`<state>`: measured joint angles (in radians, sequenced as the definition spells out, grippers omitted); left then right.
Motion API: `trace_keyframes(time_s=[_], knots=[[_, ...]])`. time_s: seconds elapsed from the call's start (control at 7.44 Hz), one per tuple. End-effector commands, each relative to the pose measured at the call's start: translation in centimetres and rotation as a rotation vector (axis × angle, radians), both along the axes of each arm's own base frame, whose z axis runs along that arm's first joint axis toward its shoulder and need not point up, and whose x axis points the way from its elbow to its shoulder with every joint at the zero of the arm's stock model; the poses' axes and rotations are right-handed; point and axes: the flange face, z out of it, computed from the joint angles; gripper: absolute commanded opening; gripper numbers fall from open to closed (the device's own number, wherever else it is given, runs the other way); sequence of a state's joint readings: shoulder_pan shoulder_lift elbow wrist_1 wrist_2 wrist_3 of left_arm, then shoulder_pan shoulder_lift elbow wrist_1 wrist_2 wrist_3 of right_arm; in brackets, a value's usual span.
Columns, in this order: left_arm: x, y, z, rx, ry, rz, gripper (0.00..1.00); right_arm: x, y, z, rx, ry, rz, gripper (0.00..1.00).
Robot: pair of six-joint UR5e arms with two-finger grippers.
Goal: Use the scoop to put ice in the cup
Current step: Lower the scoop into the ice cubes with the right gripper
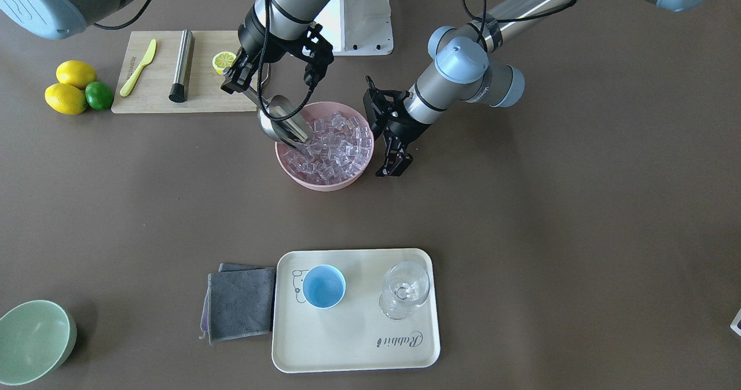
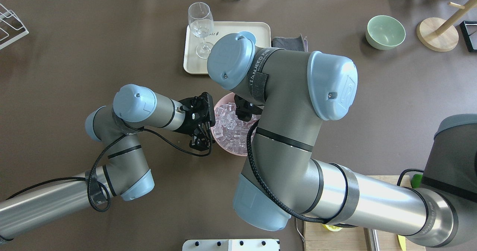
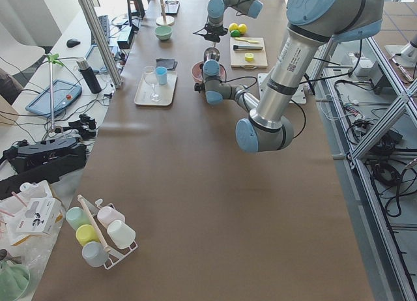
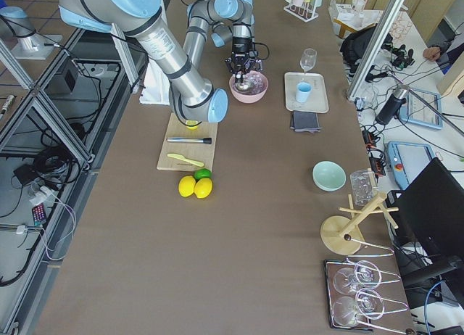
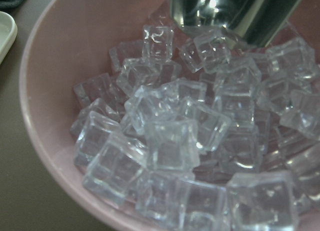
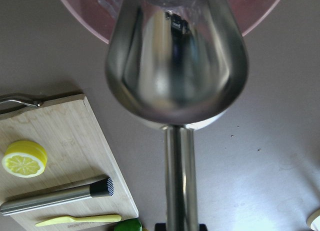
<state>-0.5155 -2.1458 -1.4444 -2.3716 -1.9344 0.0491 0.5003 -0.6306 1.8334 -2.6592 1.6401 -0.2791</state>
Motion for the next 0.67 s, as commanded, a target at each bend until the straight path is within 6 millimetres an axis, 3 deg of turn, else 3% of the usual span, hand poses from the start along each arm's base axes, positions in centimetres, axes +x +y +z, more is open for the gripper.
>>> trace_keyframes(time_s=[0.0,0.54], knots=[[0.0,0.0,0.0,0.0,-0.001,0.0,0.99,-0.7,0.3,0.0,0.017,0.029,-0.013,0.0],[0.0,0.0,0.0,0.0,-0.001,0.0,0.99,-2.0,-0.5,0.5,0.066,-0.008,-0.039,0.0]])
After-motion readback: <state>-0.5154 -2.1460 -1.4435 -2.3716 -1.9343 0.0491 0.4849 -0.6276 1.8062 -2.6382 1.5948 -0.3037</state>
